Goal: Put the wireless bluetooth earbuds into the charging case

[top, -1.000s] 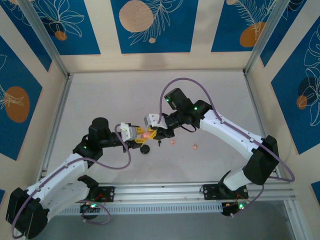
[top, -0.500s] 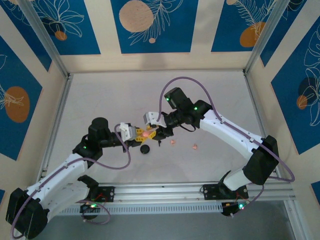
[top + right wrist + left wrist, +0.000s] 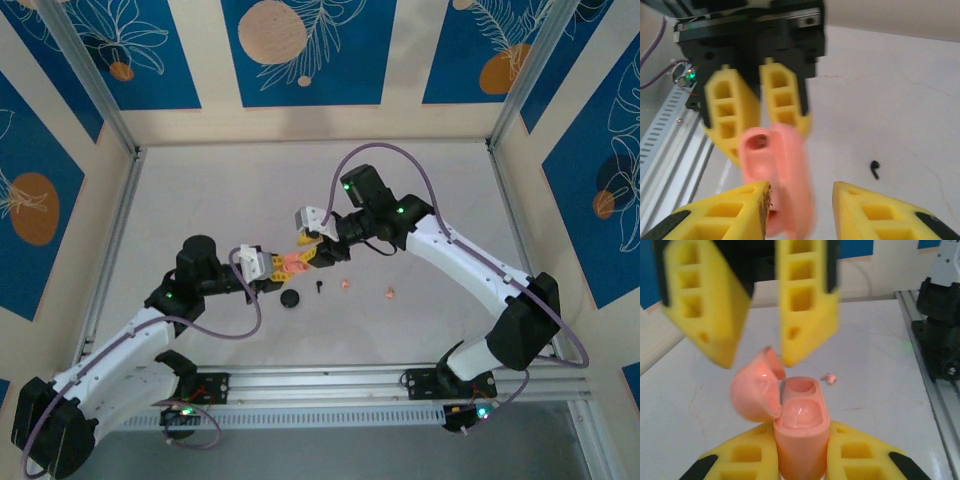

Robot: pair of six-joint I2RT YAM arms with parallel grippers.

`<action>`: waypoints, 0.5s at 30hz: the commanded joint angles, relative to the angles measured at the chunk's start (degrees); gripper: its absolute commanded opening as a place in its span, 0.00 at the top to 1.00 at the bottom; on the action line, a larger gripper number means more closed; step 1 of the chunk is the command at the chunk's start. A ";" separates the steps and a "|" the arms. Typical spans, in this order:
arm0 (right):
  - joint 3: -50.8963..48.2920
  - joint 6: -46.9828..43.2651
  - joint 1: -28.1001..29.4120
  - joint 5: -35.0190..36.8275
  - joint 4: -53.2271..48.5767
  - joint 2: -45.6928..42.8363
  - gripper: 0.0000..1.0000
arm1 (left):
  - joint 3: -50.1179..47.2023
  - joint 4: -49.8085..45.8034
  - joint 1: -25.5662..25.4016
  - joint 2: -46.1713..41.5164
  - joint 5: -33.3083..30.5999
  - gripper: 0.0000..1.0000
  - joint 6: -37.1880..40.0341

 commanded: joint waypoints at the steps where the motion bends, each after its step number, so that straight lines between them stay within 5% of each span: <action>1: 0.49 2.01 -0.91 -0.52 2.31 -1.14 0.61 | 0.52 0.57 -0.29 -0.94 2.70 0.85 0.28; 15: -2.08 6.53 -4.04 -6.21 5.04 -4.80 0.60 | -5.10 14.12 -0.29 1.28 0.62 0.85 -6.95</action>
